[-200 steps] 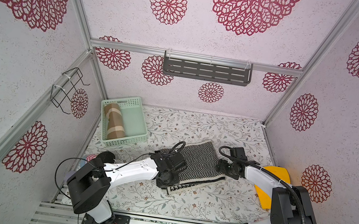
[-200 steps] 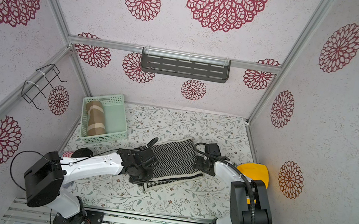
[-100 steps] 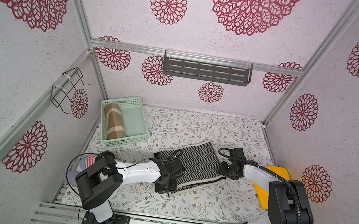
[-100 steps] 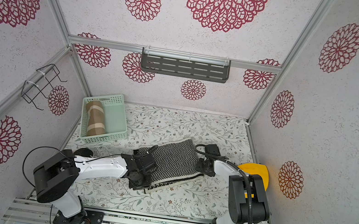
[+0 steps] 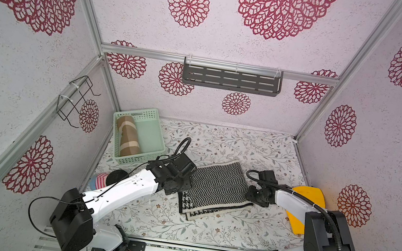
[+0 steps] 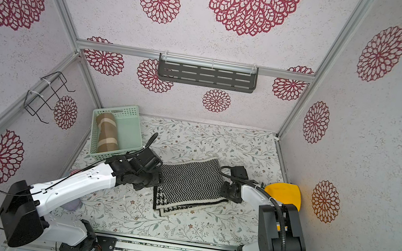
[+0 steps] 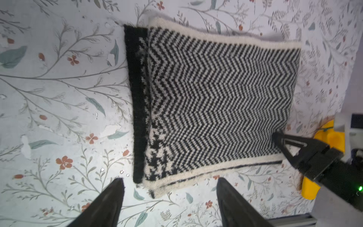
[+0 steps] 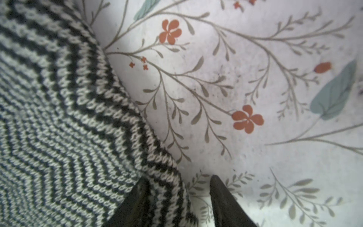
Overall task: Roll up the scarf and place it into the basket
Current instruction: Adjust the scarf at the center of the board.
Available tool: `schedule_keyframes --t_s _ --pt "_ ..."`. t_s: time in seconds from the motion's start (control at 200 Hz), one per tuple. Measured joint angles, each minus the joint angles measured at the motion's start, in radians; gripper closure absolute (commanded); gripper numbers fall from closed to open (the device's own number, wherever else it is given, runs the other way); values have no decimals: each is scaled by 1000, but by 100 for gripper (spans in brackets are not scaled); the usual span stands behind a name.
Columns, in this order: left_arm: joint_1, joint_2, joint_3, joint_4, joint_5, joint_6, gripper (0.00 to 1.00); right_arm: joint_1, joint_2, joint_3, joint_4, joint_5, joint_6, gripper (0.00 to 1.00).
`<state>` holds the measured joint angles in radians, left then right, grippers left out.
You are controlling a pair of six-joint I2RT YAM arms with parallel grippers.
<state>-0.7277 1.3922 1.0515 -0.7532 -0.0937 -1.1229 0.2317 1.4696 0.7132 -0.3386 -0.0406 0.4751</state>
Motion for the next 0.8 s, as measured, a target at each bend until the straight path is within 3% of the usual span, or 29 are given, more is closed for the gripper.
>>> schedule_keyframes --t_s 0.285,0.57,0.681,0.801 --pt "32 243 -38 226 62 16 66 44 -90 -97 62 5 129 52" --pt "157 375 -55 333 95 31 76 160 -187 -185 100 40 269 53" --pt "210 450 27 355 115 60 76 234 -188 -190 117 61 317 53" --pt "254 595 210 362 119 110 78 316 -175 -188 146 78 375 53"
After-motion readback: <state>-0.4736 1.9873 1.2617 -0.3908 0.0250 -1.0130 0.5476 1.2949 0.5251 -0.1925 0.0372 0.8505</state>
